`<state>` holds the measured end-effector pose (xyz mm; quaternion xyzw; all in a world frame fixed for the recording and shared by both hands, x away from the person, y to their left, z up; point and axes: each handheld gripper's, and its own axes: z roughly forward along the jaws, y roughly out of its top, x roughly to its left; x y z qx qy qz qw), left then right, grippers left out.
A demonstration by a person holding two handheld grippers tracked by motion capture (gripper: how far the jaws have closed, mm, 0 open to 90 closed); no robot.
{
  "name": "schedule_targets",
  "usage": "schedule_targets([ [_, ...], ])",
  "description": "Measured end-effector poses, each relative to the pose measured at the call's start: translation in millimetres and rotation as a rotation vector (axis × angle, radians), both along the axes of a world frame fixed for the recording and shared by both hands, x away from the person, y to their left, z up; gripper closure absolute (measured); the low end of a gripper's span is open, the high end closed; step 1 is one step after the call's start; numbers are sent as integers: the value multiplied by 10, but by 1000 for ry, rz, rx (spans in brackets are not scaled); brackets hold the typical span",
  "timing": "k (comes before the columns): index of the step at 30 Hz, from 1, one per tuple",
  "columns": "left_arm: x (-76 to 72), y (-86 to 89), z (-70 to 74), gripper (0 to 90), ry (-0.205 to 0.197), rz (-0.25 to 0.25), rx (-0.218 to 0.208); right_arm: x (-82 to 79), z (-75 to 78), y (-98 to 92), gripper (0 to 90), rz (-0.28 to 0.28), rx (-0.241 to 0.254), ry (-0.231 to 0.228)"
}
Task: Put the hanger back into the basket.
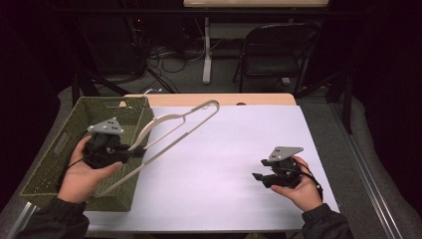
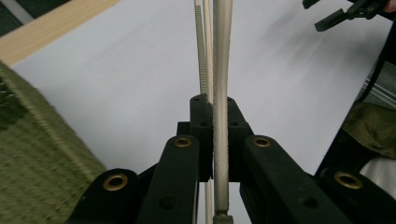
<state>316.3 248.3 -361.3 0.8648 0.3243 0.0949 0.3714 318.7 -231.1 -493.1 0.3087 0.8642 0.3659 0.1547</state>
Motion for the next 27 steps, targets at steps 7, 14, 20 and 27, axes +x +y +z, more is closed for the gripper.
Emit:
schedule_targets([
  [7, 163, 443, 13, 870, -4, 76, 6, 13, -39, -38, 416, -11, 6, 13],
  [14, 289, 850, -85, 870, 2, 134, -7, 38, -70, -52, 416, -19, 12, 19],
  [20, 373, 1162, -95, 870, 4, 173, 0, 48, -101, -53, 415, -24, -12, 36],
  [27, 388, 1442, -96, 870, -1, 197, 16, 52, -118, -66, 416, -31, 5, 28],
])
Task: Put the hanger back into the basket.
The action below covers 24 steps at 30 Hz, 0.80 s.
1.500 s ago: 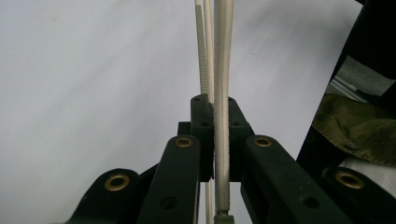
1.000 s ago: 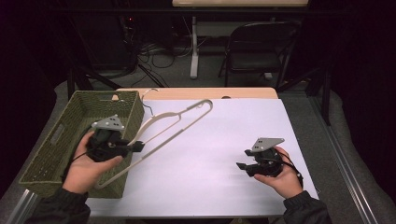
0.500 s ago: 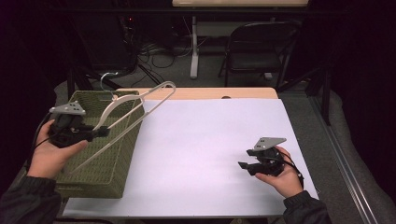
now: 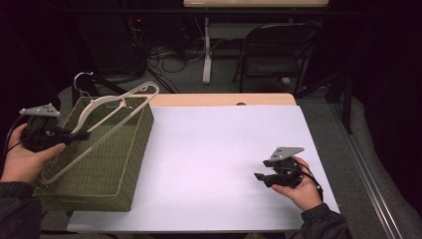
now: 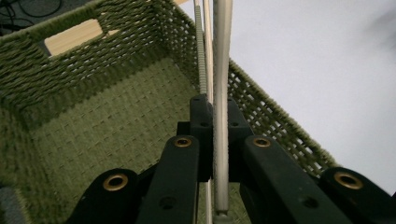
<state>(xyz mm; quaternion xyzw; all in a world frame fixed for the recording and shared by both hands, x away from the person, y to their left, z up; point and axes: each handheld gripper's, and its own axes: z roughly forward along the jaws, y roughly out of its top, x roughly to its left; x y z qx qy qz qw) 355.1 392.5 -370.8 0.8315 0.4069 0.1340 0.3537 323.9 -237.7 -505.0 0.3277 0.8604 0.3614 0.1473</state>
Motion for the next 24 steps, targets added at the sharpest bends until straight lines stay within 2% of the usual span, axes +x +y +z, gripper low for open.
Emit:
schedule_targets([
  [9, -22, 249, -97, 870, 9, 23, 10, 3, -27, 17, 416, 2, -7, 7],
  [10, -26, 271, -120, 870, 12, 31, 6, 4, -19, 14, 416, 3, -25, 17],
  [12, -30, 315, -175, 870, 16, 41, 3, 9, -42, 27, 416, 0, -11, 12],
  [13, -30, 336, -205, 870, 19, 46, 4, 8, -36, 26, 416, 1, -27, 19],
  [16, -33, 373, -265, 870, 31, 52, 9, 8, -57, 40, 416, 3, -17, 16],
  [20, -36, 437, -417, 870, 41, 65, 14, 5, -67, 45, 416, 1, -31, 27],
  [21, -34, 449, -445, 870, 46, 66, 13, 10, -83, 50, 416, 2, -22, 20],
  [22, -31, 459, -474, 869, 48, 65, 12, 10, -74, 47, 416, 5, -41, 32],
  [24, -25, 470, -534, 870, 55, 63, 8, 12, -86, 54, 416, 5, -40, 33],
])
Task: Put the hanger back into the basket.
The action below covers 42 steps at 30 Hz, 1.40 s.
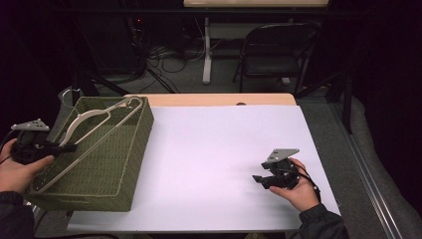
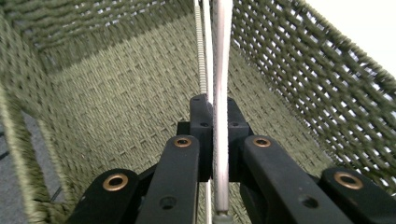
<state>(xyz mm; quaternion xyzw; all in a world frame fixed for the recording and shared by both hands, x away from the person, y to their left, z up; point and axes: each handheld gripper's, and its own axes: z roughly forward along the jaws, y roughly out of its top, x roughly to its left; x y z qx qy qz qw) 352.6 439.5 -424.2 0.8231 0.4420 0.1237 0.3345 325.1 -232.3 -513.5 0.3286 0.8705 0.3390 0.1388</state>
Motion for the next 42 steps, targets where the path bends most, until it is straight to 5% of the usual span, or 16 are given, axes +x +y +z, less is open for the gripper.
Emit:
schedule_targets([
  [16, 132, -86, -470, 868, 109, 15, 10, 1, -43, 13, 416, 2, 7, 0],
  [28, 158, -68, -571, 833, 160, 81, 65, -5, -39, 12, 416, 5, -9, 8],
  [36, 78, 20, -381, 513, -21, 199, 77, -8, -42, 4, 416, 2, -5, 6],
  [42, -62, 108, -242, 443, -71, 289, 61, -9, -44, 1, 416, 1, 7, -5],
])
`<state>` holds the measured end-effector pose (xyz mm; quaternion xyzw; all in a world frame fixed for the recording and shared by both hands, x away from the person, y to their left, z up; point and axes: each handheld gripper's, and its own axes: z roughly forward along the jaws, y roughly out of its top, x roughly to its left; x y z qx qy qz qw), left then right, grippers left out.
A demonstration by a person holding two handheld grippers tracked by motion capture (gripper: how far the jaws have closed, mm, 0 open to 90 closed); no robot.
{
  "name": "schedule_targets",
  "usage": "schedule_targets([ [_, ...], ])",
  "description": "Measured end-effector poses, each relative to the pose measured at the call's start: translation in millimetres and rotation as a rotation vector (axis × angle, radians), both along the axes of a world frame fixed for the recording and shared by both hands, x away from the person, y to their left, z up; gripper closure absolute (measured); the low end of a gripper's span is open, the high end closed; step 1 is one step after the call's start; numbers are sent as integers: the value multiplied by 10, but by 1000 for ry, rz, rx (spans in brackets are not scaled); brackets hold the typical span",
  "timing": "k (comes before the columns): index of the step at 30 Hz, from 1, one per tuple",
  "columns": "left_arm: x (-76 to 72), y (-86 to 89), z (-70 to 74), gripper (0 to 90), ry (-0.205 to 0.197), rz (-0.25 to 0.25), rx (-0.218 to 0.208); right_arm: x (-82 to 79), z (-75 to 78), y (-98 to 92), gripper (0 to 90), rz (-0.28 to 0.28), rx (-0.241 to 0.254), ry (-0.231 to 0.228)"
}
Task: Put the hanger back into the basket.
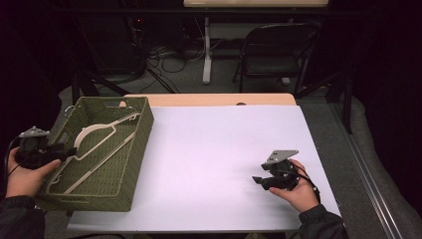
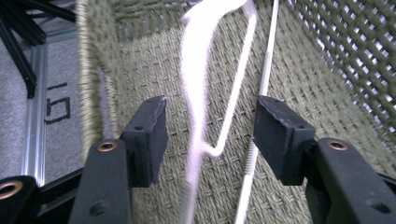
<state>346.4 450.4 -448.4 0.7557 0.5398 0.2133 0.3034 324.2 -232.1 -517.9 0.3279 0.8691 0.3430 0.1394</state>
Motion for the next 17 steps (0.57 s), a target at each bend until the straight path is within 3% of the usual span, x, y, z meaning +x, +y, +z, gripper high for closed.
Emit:
schedule_targets([
  [6, -205, -142, 146, 428, -48, -1, -19, -17, 21, -11, 416, -2, -18, 4],
  [13, -531, -673, 255, 416, -128, -119, -56, -73, 64, -35, 415, -10, -11, -16],
  [16, -695, -955, 268, 408, -160, -170, -87, -126, 66, -68, 414, -19, 14, -41],
  [17, -695, -955, 268, 406, -160, -170, -87, -126, 66, -68, 414, -19, 14, -41],
])
